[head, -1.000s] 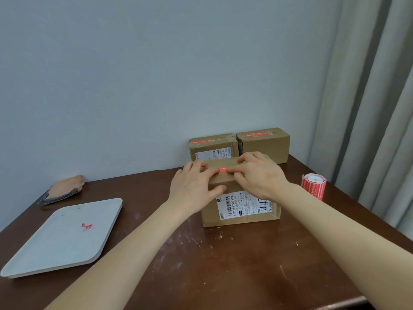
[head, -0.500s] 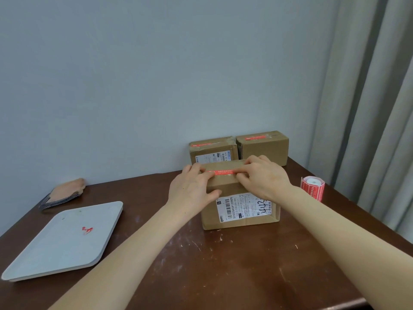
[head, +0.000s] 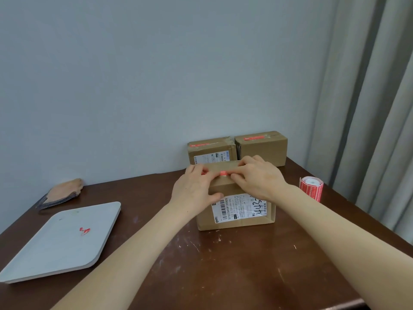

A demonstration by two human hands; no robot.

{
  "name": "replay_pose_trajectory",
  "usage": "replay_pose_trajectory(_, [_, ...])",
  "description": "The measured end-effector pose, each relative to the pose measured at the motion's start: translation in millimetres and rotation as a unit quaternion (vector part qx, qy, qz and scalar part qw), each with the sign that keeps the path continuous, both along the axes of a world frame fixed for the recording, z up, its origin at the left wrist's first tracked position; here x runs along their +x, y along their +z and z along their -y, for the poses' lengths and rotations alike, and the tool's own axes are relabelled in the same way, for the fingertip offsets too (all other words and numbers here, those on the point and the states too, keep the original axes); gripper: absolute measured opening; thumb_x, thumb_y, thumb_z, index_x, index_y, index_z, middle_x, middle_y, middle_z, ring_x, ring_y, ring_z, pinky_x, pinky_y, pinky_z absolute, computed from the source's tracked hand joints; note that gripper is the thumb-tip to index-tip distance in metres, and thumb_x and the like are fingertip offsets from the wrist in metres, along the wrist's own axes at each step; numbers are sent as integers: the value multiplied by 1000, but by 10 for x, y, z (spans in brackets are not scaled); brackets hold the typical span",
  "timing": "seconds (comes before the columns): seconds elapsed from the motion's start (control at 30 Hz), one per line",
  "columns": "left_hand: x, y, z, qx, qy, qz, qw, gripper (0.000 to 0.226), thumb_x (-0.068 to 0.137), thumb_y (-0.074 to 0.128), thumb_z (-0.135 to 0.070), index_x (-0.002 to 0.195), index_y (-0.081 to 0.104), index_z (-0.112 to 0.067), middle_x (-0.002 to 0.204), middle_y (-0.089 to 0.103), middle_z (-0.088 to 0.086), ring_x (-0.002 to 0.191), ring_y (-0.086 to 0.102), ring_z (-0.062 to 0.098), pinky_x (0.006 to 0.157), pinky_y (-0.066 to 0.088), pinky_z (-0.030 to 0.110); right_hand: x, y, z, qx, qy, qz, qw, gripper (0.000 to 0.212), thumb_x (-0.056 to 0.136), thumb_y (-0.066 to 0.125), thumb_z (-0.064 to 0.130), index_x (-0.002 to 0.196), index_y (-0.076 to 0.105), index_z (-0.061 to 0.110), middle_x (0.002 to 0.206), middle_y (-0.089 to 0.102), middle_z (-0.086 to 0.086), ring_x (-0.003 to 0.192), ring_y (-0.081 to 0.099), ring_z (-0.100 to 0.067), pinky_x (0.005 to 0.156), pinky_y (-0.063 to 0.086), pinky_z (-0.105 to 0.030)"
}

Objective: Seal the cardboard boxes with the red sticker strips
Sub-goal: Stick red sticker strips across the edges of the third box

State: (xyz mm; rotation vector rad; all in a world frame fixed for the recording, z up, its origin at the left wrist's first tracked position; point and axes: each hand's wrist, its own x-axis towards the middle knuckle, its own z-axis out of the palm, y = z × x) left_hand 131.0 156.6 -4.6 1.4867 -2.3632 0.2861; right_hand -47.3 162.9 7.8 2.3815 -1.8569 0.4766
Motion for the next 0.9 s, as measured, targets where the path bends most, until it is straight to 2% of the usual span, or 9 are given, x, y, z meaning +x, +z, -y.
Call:
replay_pose_trajectory(0.13, [79,-3,6,13,1,-39,999,62,79,64,-53,133,49,-27,126,46,-6,119,39,12,88,46,29,-153,1,18,0,-19,11,1000,35,97,36,45,114,66,38,116,56,4,109,45,-19,84,44,-36])
replay_pose_trajectory(0.27, [110,11,14,12,6,-44,999,65,77,66,-54,130,52,-20,123,49,-4,115,43,13,90,43,27,-223,-4,35,-8,-33,25,999,34,96,39,39,101,71,28,114,58,4,107,47,-19,79,45,-36])
replay_pose_trajectory(0.33, [93,29,25,8,15,-33,999,71,75,65,-59,132,49,-20,124,48,-4,115,43,13,88,44,27,-186,17,39,-11,-23,33,999,34,97,38,39,114,67,31,121,57,3,112,45,-20,86,44,-36])
replay_pose_trajectory(0.4, [54,47,36,-4,14,-13,1000,77,73,62,-64,137,41,-25,128,45,-4,118,41,13,86,44,28,-117,40,48,-7,-6,25,1000,39,99,34,39,132,55,33,132,50,3,121,40,-20,95,40,-38])
replay_pose_trajectory(0.47, [8,47,50,-17,12,8,1000,77,72,60,-67,137,38,-32,131,44,-3,120,39,15,87,43,29,-32,41,73,7,9,8,1000,43,100,29,39,139,46,36,139,44,0,129,35,-22,102,37,-40])
replay_pose_trajectory(0.6, [-31,16,87,-5,25,5,1000,71,72,60,-68,133,43,-36,128,43,-2,118,38,16,83,42,28,91,3,100,20,9,-31,999,43,99,26,40,138,45,42,139,44,-4,131,34,-26,107,31,-45])
replay_pose_trajectory(0.73, [27,-23,96,11,42,-24,999,75,69,62,-68,129,50,-25,125,43,-4,116,37,14,83,44,28,35,19,63,21,-16,-29,999,42,100,27,40,134,51,35,139,44,-4,131,34,-25,104,31,-41])
replay_pose_trajectory(0.9, [61,-36,71,12,54,-49,997,80,69,64,-67,130,49,-17,127,43,-3,117,38,14,88,45,30,30,40,53,15,-21,-34,999,43,99,29,41,132,55,31,136,46,-3,127,38,-24,99,36,-39])
